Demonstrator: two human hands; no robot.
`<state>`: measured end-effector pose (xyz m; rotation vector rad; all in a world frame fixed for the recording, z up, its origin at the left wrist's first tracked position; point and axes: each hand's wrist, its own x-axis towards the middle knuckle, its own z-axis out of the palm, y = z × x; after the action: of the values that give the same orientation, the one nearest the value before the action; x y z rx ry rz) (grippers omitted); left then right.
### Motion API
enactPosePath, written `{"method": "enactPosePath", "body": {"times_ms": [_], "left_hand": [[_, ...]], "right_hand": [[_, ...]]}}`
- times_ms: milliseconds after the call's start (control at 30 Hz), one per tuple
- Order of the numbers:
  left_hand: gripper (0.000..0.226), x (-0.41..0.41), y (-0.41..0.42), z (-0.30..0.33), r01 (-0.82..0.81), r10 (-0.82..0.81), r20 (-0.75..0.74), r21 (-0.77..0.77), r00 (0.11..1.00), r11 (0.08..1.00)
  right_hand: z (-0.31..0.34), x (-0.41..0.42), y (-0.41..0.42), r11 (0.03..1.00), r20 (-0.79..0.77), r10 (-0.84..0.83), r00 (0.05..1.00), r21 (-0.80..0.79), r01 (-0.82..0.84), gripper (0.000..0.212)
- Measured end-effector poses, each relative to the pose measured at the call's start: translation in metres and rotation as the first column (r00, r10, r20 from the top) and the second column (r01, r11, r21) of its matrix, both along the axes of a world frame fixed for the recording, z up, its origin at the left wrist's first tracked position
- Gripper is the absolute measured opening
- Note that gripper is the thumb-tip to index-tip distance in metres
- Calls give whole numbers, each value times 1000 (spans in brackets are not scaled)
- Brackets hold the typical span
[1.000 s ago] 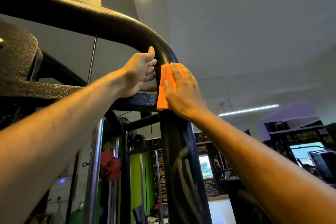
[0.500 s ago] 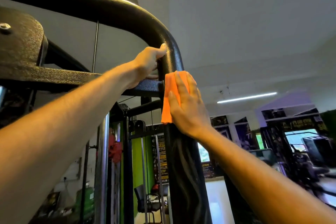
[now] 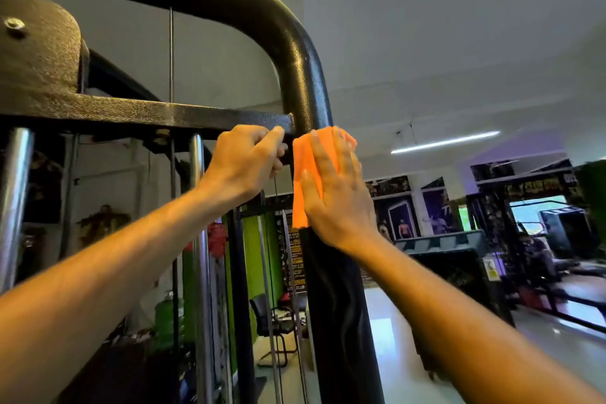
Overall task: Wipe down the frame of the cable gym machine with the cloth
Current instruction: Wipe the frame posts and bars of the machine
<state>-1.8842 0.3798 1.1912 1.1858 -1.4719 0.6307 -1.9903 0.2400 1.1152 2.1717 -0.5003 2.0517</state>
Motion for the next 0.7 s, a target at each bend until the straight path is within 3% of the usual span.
{"method": "enactPosePath", "body": {"times_ms": [100, 233, 400, 600, 700], "left_hand": [[48, 10, -12, 10, -14, 44, -159, 180, 986, 984], [43, 10, -21, 9, 231, -136, -313, 289, 940, 929], [37, -1, -24, -3, 413, -293, -376, 295, 879, 861], [36, -1, -30, -4, 449, -303, -436, 282, 847, 848], [38, 3, -33, -7, 462, -314, -459, 254, 831, 850]], "right_hand": [[42, 4, 1, 1000, 2, 5, 1000, 13, -5, 65], [4, 8, 6, 1000, 6, 3, 1000, 21, -3, 66], [-88, -2, 9, 998, -46, 30, 998, 61, -27, 69], [-11, -3, 5, 1000, -15, 6, 1000, 24, -6, 66], [-18, 1, 6, 998, -22, 0, 1000, 55, 1, 66]]}}
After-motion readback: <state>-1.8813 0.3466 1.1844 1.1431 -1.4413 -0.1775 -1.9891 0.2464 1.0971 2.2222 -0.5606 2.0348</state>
